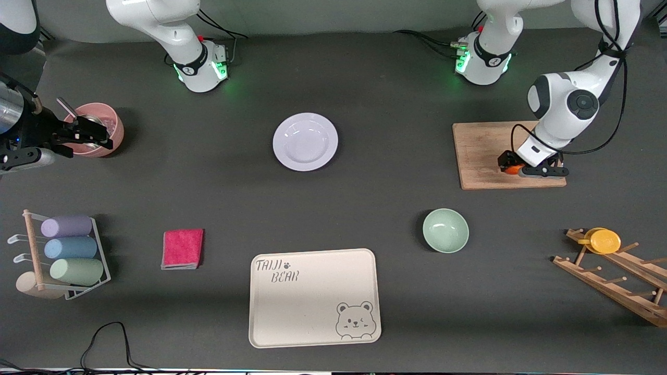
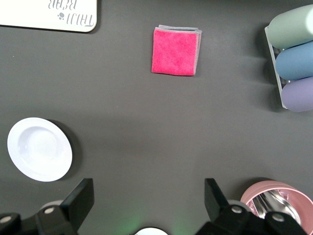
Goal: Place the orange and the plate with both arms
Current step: 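Close the left gripper on the orange and lift it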
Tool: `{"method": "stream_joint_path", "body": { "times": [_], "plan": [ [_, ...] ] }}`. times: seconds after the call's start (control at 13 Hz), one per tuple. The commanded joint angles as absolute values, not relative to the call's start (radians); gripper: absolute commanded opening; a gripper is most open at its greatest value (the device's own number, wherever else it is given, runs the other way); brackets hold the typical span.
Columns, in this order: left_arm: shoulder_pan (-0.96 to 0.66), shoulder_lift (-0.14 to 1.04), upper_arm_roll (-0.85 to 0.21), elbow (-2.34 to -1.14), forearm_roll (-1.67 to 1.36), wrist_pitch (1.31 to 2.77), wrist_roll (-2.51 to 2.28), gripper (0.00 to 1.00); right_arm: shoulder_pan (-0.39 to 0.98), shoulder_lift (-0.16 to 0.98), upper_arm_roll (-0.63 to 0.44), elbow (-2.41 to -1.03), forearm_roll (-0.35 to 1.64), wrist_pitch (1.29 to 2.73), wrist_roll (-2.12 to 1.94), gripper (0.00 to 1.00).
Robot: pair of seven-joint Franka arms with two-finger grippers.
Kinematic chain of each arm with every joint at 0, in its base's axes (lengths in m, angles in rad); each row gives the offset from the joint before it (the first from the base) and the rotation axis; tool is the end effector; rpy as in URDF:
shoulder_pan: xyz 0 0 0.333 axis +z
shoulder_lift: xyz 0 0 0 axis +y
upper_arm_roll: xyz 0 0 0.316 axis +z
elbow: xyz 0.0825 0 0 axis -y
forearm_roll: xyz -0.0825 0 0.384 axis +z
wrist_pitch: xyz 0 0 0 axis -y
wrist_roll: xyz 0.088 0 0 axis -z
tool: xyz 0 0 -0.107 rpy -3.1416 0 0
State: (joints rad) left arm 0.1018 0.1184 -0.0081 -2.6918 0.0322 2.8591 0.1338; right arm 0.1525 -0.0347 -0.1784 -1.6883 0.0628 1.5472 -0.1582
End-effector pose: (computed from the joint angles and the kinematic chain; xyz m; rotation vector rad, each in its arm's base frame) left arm 0.4137 0.0370 0.1982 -3.1245 0.1105 -0.0744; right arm 0.5372 -0.0086 0.5863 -3.0528 -0.2000 0.1534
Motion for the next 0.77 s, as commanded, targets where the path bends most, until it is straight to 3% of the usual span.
{"method": "stream_joint_path", "body": {
  "times": [0.0, 0.23, 0.39, 0.69],
  "plan": [
    [0.100, 0.118, -0.008, -2.695, 0.044, 2.846, 0.138, 0.75, 0.166, -0.049, -0.186, -1.694, 0.040, 1.529, -0.146, 1.00],
    [0.100, 0.115, -0.006, -2.694, 0.044, 2.826, 0.137, 0.65, 0.167, -0.054, -0.184, -1.701, 0.040, 1.522, -0.146, 1.00],
    [0.101, 0.085, -0.006, -2.677, 0.044, 2.800, 0.135, 0.64, 0.166, -0.054, -0.190, -1.701, 0.041, 1.516, -0.147, 1.00],
    [0.103, -0.006, -0.008, -2.463, 0.044, 2.431, 0.130, 0.64, 0.164, -0.054, -0.193, -1.701, 0.041, 1.516, -0.155, 1.00]
  ]
}}
